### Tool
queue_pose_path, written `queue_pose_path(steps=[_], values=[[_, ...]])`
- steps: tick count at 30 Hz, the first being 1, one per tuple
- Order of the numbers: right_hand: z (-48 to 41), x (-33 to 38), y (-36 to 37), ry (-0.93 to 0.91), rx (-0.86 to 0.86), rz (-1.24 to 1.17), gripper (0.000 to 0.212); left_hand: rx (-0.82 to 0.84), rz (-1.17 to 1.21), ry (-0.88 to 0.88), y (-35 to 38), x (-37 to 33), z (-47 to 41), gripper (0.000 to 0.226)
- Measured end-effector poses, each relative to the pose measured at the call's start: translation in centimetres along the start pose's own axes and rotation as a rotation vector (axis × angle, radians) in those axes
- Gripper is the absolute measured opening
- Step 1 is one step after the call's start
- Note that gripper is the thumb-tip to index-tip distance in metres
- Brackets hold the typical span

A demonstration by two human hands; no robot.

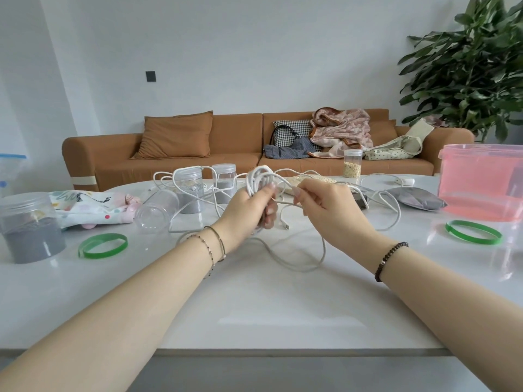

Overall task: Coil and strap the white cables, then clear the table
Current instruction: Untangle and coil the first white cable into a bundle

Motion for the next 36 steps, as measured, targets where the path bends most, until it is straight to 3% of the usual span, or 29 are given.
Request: queue_pose_path(steps=[3, 6, 10, 16, 29, 36], values=[[-0.1, -0.1, -0.2, 0.016, -0.020, 0.034, 0.027, -0.072, 0.250, 0.025, -1.0, -0.3, -0.4, 0.030], [0.0, 0.0, -0.4, 0.016, -0.045, 0.076, 0.022, -0.105, 0.326, 0.020, -1.4, -0.3, -0.4, 0.029], [0.1, -0.3, -0.2, 0.010, -0.026, 0.048, 0.019, -0.136, 0.091, 0.022, -1.5, -0.3, 0.0, 0.022], [0.1, -0.3, 0.7, -0.013, 0.049, 0.038, 0.019, -0.108, -0.061, 0.094, -1.0, -0.3, -0.2, 0.025], [0.2, 0.2, 1.3, -0.092, 0.104, -0.047, 0.013, 0.043, -0.243, 0.095, 0.4, 0.1, 0.0, 0.037], [0.0, 0.1, 1.9, -0.066, 0.137, -0.046, 0.018, -0.072, -0.234, 0.132, -0.5, -0.3, -0.1, 0.031]])
Point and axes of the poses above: each hand's wrist, its own z-axis away from the middle knuckle, its own y-axis out of the palm, x = y × z, the point moved 7 cm from there along -z, towards the middle knuckle, and after that the axes turned 6 degrees about x, right-handed, at the moved point
